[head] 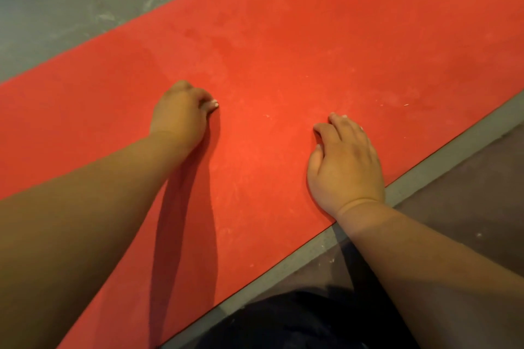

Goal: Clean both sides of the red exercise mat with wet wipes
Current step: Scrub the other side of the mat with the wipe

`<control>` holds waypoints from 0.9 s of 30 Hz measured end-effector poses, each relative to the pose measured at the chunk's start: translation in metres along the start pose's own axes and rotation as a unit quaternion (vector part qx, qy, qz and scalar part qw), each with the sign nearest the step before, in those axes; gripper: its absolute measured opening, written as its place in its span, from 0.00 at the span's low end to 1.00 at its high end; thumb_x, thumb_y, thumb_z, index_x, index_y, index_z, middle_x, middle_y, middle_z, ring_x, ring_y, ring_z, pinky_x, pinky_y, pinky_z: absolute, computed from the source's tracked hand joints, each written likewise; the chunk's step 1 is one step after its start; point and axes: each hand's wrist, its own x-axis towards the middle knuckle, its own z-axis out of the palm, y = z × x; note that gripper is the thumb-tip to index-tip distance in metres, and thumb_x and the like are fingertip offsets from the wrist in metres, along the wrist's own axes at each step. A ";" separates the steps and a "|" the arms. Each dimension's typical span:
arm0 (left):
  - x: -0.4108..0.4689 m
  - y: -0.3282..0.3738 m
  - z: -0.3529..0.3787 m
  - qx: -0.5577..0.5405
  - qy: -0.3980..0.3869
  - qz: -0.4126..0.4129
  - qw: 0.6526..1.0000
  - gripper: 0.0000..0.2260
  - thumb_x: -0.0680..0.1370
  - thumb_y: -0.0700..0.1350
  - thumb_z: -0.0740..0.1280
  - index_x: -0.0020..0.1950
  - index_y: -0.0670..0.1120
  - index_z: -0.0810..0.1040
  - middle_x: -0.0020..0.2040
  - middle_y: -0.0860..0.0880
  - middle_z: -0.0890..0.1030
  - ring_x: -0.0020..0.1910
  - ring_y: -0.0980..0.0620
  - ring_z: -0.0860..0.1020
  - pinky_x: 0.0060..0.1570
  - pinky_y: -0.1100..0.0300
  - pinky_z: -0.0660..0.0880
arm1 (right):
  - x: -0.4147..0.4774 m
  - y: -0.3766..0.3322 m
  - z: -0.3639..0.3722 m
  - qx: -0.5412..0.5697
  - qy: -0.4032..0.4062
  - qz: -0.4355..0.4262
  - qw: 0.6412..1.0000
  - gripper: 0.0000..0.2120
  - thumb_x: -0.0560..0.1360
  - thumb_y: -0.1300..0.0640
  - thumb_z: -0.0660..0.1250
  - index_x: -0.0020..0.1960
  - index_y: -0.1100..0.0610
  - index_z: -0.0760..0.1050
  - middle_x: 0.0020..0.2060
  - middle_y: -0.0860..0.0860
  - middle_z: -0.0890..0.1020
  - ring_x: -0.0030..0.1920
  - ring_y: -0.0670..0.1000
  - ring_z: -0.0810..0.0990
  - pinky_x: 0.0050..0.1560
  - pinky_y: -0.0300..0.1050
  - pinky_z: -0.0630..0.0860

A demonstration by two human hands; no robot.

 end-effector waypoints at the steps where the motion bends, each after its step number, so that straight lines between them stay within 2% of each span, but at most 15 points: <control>1: 0.000 0.005 0.002 0.001 0.001 -0.040 0.999 0.11 0.79 0.47 0.66 0.53 0.42 0.83 0.50 0.38 0.78 0.52 0.38 0.76 0.50 0.52 0.69 | 0.000 0.000 0.000 0.001 -0.002 0.001 1.000 0.18 0.75 0.58 0.60 0.64 0.55 0.73 0.70 0.54 0.69 0.73 0.55 0.62 0.74 0.51 0.55; 2: -0.009 0.017 0.003 -0.004 -0.011 -0.046 0.999 0.11 0.79 0.47 0.65 0.53 0.42 0.83 0.50 0.39 0.78 0.52 0.38 0.76 0.50 0.52 0.69 | 0.000 -0.001 0.000 0.001 -0.004 -0.001 1.000 0.18 0.75 0.58 0.60 0.64 0.55 0.73 0.70 0.54 0.69 0.73 0.55 0.62 0.74 0.51 0.55; 3: -0.025 0.032 0.004 -0.020 -0.023 -0.007 0.999 0.11 0.79 0.48 0.65 0.52 0.43 0.83 0.49 0.40 0.79 0.51 0.39 0.77 0.50 0.53 0.70 | -0.001 -0.001 0.000 0.000 -0.005 -0.001 1.000 0.17 0.75 0.58 0.60 0.64 0.55 0.73 0.70 0.54 0.69 0.73 0.55 0.62 0.74 0.51 0.56; 6: -0.077 0.062 -0.008 -0.112 -0.089 0.185 0.972 0.14 0.78 0.52 0.61 0.48 0.46 0.84 0.44 0.46 0.80 0.44 0.45 0.79 0.45 0.58 0.72 | 0.000 -0.002 0.000 0.004 0.010 0.000 1.000 0.17 0.75 0.58 0.60 0.63 0.56 0.73 0.69 0.55 0.70 0.72 0.56 0.64 0.73 0.51 0.56; 8: -0.061 0.052 -0.009 -0.086 -0.106 0.274 0.952 0.15 0.78 0.52 0.61 0.47 0.46 0.84 0.43 0.47 0.80 0.42 0.47 0.78 0.43 0.58 0.71 | -0.002 -0.002 0.001 -0.004 0.013 -0.001 1.000 0.17 0.74 0.58 0.60 0.63 0.55 0.74 0.69 0.55 0.71 0.72 0.56 0.65 0.73 0.51 0.57; 9: -0.041 0.045 -0.004 -0.058 -0.086 0.278 0.955 0.14 0.78 0.51 0.62 0.47 0.45 0.84 0.43 0.45 0.80 0.42 0.44 0.79 0.43 0.57 0.71 | -0.001 -0.002 0.002 -0.005 0.018 -0.002 1.000 0.17 0.74 0.58 0.60 0.63 0.55 0.74 0.68 0.54 0.71 0.71 0.56 0.65 0.73 0.51 0.57; 10: -0.019 0.041 -0.001 -0.036 -0.055 0.235 0.970 0.12 0.78 0.49 0.64 0.47 0.44 0.84 0.44 0.43 0.80 0.44 0.42 0.79 0.44 0.55 0.71 | 0.000 -0.001 0.003 -0.005 0.024 -0.003 1.000 0.17 0.74 0.57 0.59 0.62 0.55 0.74 0.68 0.55 0.71 0.71 0.56 0.66 0.73 0.52 0.58; 13: 0.012 0.050 0.013 -0.026 -0.006 0.022 0.999 0.10 0.78 0.46 0.65 0.53 0.43 0.83 0.49 0.40 0.78 0.51 0.39 0.76 0.49 0.53 0.68 | 0.000 0.000 0.004 -0.001 0.029 -0.004 1.000 0.18 0.73 0.57 0.59 0.61 0.56 0.75 0.67 0.55 0.72 0.70 0.57 0.67 0.72 0.54 0.60; 14: 0.004 0.064 0.016 -0.034 -0.020 0.014 0.999 0.10 0.78 0.45 0.66 0.53 0.43 0.83 0.49 0.40 0.78 0.51 0.40 0.76 0.50 0.53 0.68 | 0.001 0.000 0.004 0.001 0.032 -0.004 0.999 0.17 0.73 0.57 0.59 0.61 0.56 0.75 0.67 0.55 0.72 0.70 0.57 0.67 0.72 0.54 0.60; 17: -0.041 0.084 0.009 -0.096 -0.074 0.175 0.977 0.09 0.76 0.45 0.66 0.47 0.43 0.84 0.42 0.42 0.79 0.43 0.42 0.79 0.44 0.58 0.67 | -0.001 -0.001 0.003 0.000 0.042 -0.002 0.999 0.19 0.71 0.56 0.58 0.60 0.55 0.75 0.66 0.55 0.73 0.70 0.57 0.68 0.71 0.53 0.61; 19: -0.032 0.074 -0.001 -0.065 -0.091 0.258 0.960 0.11 0.76 0.47 0.65 0.46 0.44 0.85 0.41 0.43 0.79 0.40 0.43 0.80 0.42 0.59 0.67 | -0.001 -0.001 0.004 -0.004 0.048 -0.003 0.999 0.19 0.71 0.56 0.57 0.60 0.55 0.76 0.66 0.55 0.74 0.69 0.57 0.68 0.71 0.53 0.61; 21: 0.004 0.064 0.003 0.001 -0.062 0.202 0.977 0.13 0.78 0.48 0.62 0.49 0.43 0.84 0.45 0.41 0.79 0.46 0.40 0.79 0.47 0.53 0.70 | 0.000 -0.001 0.004 -0.006 0.044 -0.004 0.999 0.20 0.71 0.55 0.57 0.60 0.55 0.75 0.67 0.55 0.73 0.70 0.56 0.67 0.71 0.52 0.60; 23: 0.024 0.063 0.013 0.007 -0.028 0.081 0.996 0.12 0.79 0.47 0.64 0.53 0.42 0.83 0.50 0.40 0.78 0.51 0.38 0.77 0.50 0.50 0.70 | 0.000 0.001 0.006 -0.005 0.038 -0.004 0.999 0.19 0.72 0.56 0.57 0.61 0.55 0.75 0.67 0.55 0.73 0.70 0.56 0.67 0.72 0.52 0.59; 24: 0.019 0.070 0.016 0.000 -0.026 0.057 0.998 0.11 0.79 0.46 0.64 0.54 0.42 0.83 0.50 0.40 0.78 0.51 0.38 0.77 0.50 0.50 0.70 | 0.000 0.002 0.006 -0.005 0.039 -0.003 0.999 0.19 0.72 0.56 0.57 0.61 0.56 0.75 0.67 0.55 0.73 0.70 0.56 0.67 0.72 0.52 0.59; 27: -0.028 0.081 0.007 -0.040 -0.047 0.147 0.987 0.10 0.78 0.45 0.66 0.48 0.42 0.84 0.45 0.42 0.79 0.46 0.40 0.78 0.44 0.53 0.74 | -0.001 0.000 0.005 -0.010 0.042 -0.004 0.999 0.19 0.71 0.55 0.57 0.60 0.55 0.75 0.67 0.55 0.73 0.70 0.56 0.67 0.71 0.52 0.60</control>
